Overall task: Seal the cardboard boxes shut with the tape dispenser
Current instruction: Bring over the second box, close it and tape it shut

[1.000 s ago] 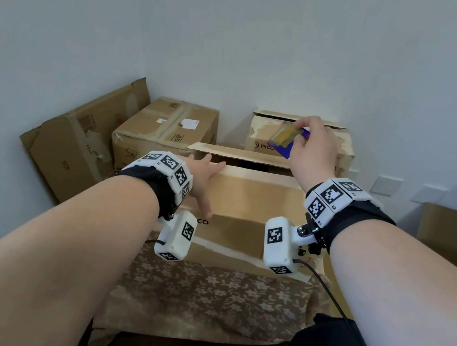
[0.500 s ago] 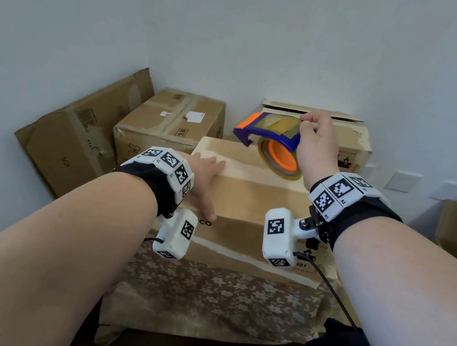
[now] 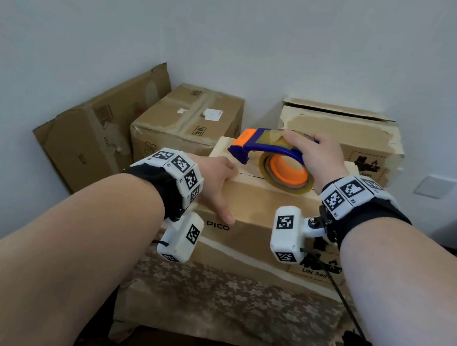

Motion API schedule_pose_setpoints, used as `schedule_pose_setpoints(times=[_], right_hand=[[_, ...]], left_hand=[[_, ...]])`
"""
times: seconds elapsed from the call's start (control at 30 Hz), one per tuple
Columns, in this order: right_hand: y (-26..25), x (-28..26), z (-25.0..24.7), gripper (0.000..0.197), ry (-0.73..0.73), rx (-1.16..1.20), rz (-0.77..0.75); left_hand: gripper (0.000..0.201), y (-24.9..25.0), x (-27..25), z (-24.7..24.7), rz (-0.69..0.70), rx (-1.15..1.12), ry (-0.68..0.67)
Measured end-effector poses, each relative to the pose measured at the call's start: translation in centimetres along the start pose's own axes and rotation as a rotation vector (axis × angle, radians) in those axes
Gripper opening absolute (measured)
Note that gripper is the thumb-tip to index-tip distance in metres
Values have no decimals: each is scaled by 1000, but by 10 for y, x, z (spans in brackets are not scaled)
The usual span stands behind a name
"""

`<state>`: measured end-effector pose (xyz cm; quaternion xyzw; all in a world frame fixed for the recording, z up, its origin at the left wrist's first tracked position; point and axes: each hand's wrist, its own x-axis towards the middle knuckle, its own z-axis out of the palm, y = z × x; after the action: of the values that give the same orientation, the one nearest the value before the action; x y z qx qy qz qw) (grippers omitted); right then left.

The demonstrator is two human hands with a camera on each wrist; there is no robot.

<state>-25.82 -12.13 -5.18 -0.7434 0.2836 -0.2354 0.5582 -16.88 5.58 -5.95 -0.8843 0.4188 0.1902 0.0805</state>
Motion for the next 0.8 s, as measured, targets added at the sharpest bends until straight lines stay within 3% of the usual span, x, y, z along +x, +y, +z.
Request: schedule_pose_setpoints(times=[0.07, 0.17, 0.27, 0.33, 0.4, 0.67, 0.8], right_hand=[[2, 4, -2, 72, -25, -11, 27], [1, 5, -5, 42, -56, -3, 57], [2, 7, -8, 33, -61, 7, 50], [3, 9, -9, 27, -73, 27, 42], [5, 11, -10, 24, -87, 42, 35], [9, 12, -20, 15, -192, 150, 59], [11, 12, -25, 10, -211, 195, 69]], left_hand=[[116, 1, -2, -2, 8, -30, 5], [67, -11, 0, -9, -38, -165, 54], [37, -21, 2, -19, -185, -540, 252], [33, -20, 5, -23, -281, -1012, 358], [35, -16, 7, -26, -331, -1359, 351], [45, 0, 23, -18, -358, -1941, 82], [27, 8, 26, -15, -327, -2057, 68]])
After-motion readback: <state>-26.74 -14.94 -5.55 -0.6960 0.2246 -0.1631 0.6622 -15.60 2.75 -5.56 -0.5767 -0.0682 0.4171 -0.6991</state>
